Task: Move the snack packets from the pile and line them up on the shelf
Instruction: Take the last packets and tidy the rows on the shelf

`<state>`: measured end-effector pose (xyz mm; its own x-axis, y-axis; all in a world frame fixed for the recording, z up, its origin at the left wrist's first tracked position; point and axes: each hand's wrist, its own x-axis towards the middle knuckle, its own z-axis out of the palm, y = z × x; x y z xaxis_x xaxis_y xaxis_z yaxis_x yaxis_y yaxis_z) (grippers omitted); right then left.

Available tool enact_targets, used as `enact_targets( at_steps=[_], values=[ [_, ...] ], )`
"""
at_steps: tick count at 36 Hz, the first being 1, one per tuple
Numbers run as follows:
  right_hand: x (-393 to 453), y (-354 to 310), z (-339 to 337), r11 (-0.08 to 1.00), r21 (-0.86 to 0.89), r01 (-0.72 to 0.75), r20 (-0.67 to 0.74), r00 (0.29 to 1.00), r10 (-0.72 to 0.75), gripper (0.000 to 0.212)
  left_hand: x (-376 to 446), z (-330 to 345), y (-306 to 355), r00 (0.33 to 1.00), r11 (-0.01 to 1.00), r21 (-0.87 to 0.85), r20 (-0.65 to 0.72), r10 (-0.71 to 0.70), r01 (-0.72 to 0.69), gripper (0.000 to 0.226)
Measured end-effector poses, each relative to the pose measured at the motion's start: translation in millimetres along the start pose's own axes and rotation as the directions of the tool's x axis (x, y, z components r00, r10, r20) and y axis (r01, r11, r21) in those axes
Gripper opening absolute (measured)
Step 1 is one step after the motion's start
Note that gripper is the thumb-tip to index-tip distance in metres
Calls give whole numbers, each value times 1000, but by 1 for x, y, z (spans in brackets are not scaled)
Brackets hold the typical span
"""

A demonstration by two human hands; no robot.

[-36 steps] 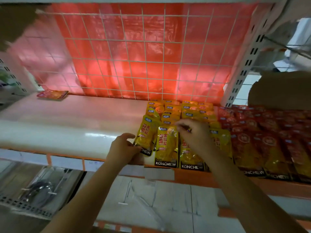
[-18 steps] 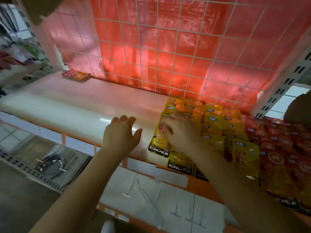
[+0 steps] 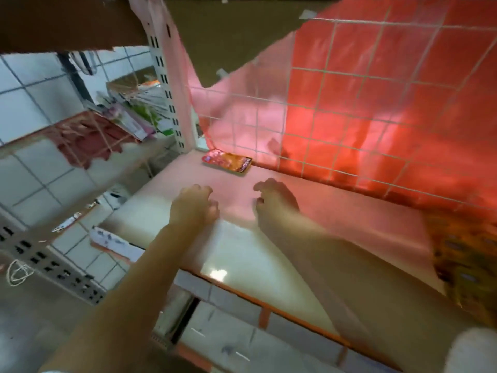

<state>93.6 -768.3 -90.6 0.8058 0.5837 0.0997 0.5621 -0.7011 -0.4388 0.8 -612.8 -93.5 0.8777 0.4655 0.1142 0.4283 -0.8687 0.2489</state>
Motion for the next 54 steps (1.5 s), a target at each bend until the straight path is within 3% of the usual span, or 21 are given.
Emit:
enact_targets(
  at_steps=[4, 8, 13, 16, 21, 25, 29, 32, 34, 37, 39, 42, 49, 54],
  values=[
    [52, -23, 21, 993, -118, 31, -57, 998, -38, 44, 34, -4, -33, 999, 996, 88, 44, 3, -7, 32],
    [95, -35, 32, 973, -224, 51, -73, 995, -69, 47, 51, -2, -46, 1000, 997, 78, -7, 26, -26, 25],
    [114, -31, 42, 958, -286, 13, 173, 984, 38, 54, 55, 5, -49, 993, 996, 65, -96, 72, -66, 28],
    [104, -27, 49, 960, -280, -2, 204, 977, 62, 55, 58, 7, -52, 994, 998, -36, -94, 45, -49, 28],
    [67, -20, 44, 969, -239, 62, 183, 983, -18, 50, 61, 8, -40, 1000, 957, -290, 7, -4, 6, 31],
    [32, -13, 36, 961, -251, 115, 201, 978, -65, 50, 59, 10, -17, 994, 918, -387, 97, -47, 81, 53],
    [-1, -4, 29, 973, -197, 119, 136, 986, -93, 73, 51, 10, 14, 986, 756, -633, 130, -107, 165, 36],
    [-21, 1, 17, 969, -194, 155, 168, 978, -123, 59, 39, 13, 33, 968, 498, -832, 175, -181, 244, 27],
    [-33, 7, 10, 984, -119, 134, 156, 981, -115, 44, 32, 14, 45, 960, 400, -877, 205, -192, 267, 20],
    [-54, 21, -8, 987, 157, -19, 10, 1000, 18, 32, 18, 13, 70, 979, 388, -900, 162, -126, 199, 18],
    [-69, 35, -30, 966, 241, -89, -89, 990, 113, 26, 7, 8, 92, 995, 373, -922, 88, -45, 99, 21],
    [-96, 64, -64, 936, 319, -147, -176, 962, 211, 35, -17, 1, 131, 998, 371, -929, 23, 61, -1, 19],
    [-184, 141, -131, 843, 535, -59, -241, 945, 220, 39, -91, 4, 249, 976, 208, -977, 9, 216, -37, 24],
    [-248, 201, -172, 815, 575, -67, -250, 934, 254, 17, -145, 17, 332, 960, 175, -984, 12, 280, -39, 23]
  ],
)
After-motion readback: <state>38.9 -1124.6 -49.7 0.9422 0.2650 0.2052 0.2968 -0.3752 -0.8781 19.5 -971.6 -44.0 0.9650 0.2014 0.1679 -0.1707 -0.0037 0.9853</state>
